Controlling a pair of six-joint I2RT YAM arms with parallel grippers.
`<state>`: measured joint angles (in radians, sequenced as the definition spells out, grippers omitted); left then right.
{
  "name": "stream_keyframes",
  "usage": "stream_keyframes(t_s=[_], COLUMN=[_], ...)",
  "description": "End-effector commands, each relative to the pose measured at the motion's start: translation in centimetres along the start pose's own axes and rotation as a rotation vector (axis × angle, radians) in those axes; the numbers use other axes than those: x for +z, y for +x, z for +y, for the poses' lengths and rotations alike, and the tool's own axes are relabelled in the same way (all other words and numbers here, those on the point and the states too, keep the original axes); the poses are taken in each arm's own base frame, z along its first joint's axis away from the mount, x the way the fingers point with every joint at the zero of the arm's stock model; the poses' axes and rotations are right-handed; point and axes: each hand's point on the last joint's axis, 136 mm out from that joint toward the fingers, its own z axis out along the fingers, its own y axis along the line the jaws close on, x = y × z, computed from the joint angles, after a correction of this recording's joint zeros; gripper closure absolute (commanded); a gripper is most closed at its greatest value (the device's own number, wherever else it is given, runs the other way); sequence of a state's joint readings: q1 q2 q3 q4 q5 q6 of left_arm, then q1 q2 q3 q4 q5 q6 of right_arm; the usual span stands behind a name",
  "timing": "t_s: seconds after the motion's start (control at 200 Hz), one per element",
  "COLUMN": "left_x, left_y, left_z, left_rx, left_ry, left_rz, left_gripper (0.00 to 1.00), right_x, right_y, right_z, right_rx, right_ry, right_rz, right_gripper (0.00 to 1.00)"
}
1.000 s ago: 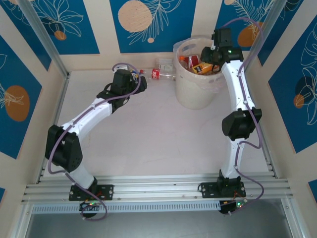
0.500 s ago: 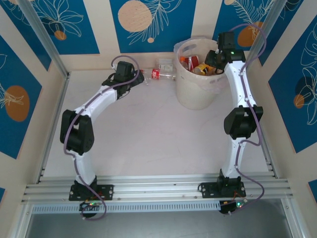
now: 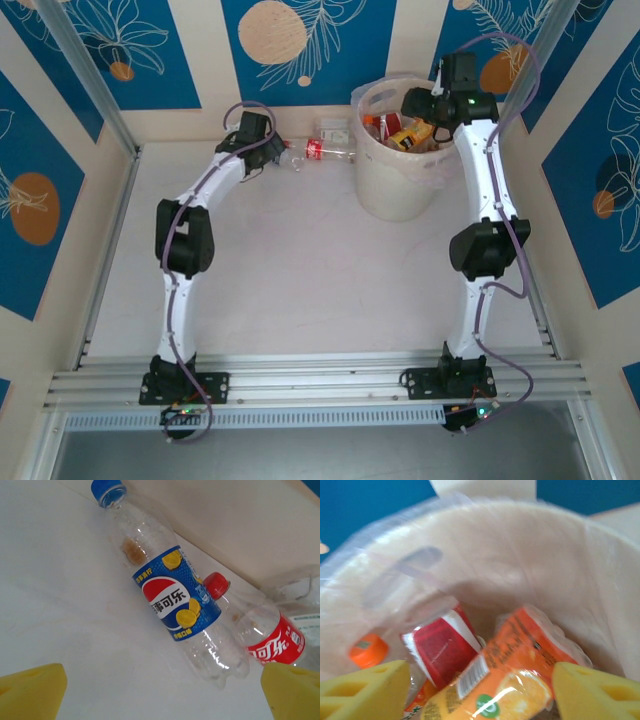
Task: Put the plastic bottles in the bin
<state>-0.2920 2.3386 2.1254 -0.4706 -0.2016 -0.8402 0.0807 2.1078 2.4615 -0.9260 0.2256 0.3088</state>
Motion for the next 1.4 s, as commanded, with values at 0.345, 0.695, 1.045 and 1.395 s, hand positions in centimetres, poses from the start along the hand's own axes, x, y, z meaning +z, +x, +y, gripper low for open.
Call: stream_keyframes(t_s=[0.345,0.695,1.045,1.395], left_x=[6.7,9.1,10.7,11.4], left_y=[1.4,1.8,1.3,1.3], left_z=[-0.2,-0.1,-0.5,0.3], left_rx=[-0.186,-0.206,-0.249,-0.28], left_ry=[0.066,0.078,0.101,0.07], left_rz=[0.106,0.089,0.044,0.02], left_gripper=[0.0,0.0,0.0,0.08], right_x=[-9.0,-9.0,-9.3,-9.6], right_y=[-2.3,-0.4,0.5,0.6], right_z=[5.0,4.3,5.8,7.1], right_rx=[-0.117,-0.117,-0.185,-0.233], right_ry=[-0.059,-0.045,-0.046,-0.034], right_rz=[-0.169,-0.15,-0.16,-0.184], right_gripper=[0.01,0.01,0.01,0.01])
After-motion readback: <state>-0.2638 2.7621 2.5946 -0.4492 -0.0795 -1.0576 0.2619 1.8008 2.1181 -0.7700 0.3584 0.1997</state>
